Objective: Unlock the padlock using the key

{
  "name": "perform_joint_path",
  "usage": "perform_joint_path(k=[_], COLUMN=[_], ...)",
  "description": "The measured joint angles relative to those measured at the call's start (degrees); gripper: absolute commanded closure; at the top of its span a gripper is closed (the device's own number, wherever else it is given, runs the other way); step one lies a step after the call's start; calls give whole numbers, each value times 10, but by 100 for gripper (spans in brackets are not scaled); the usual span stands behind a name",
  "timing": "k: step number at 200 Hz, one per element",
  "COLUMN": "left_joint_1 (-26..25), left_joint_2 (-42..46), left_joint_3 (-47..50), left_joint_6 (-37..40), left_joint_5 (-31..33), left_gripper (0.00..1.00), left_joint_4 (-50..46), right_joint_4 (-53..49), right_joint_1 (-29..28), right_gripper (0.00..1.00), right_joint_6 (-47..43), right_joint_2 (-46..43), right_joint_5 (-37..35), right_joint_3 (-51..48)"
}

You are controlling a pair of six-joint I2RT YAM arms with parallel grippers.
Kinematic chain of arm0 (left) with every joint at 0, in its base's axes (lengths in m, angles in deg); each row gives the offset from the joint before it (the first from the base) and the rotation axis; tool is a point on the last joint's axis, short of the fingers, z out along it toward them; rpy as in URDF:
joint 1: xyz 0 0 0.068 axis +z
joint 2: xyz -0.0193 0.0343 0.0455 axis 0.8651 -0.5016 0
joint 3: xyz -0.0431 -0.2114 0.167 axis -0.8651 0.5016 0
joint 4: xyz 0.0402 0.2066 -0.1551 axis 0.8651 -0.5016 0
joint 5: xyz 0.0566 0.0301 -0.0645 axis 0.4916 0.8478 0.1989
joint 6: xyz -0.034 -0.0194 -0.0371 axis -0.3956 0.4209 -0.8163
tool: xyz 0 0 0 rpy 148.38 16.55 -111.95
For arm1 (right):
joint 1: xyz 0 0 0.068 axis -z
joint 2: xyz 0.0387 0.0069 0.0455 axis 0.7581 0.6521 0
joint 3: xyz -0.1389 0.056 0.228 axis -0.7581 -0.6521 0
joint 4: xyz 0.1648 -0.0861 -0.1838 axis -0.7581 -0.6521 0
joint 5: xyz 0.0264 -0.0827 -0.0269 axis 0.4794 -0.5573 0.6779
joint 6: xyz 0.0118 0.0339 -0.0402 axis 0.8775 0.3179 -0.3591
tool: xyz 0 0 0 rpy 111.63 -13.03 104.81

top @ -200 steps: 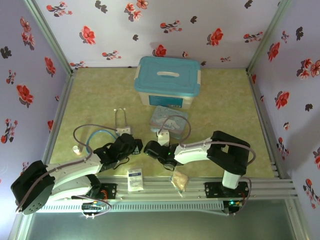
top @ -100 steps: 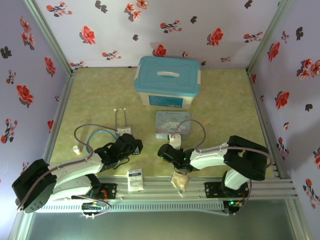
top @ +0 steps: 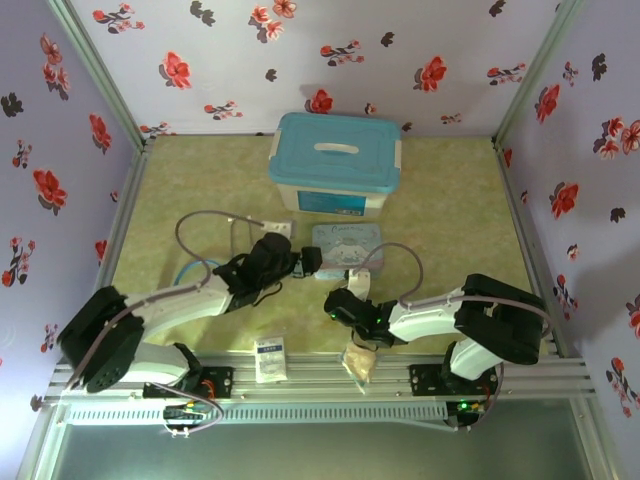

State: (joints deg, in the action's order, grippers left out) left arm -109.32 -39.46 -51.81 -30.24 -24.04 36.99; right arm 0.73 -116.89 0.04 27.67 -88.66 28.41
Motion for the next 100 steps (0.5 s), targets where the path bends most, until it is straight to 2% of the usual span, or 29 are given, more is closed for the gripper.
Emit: perform_joint_path(k=[27, 58, 100], left_joint_1=[17, 18, 14], left_joint_2=[-83, -150, -174], left_joint_3=[-61, -114, -134], left_joint_6=[21, 38, 43], left_joint_5=[-16, -4, 18], left_gripper=[27, 33, 37], left_joint_4=[-2, -42, -51], right_joint_4=[-1, -1, -8], right_joint_1=[-2, -3, -6], right_gripper=[74, 75, 77], right_joint_6=[15, 37, 62], right_joint_2=[4, 14, 20], right_joint_5=[-5, -17, -40], right_joint_3=[3, 10, 23])
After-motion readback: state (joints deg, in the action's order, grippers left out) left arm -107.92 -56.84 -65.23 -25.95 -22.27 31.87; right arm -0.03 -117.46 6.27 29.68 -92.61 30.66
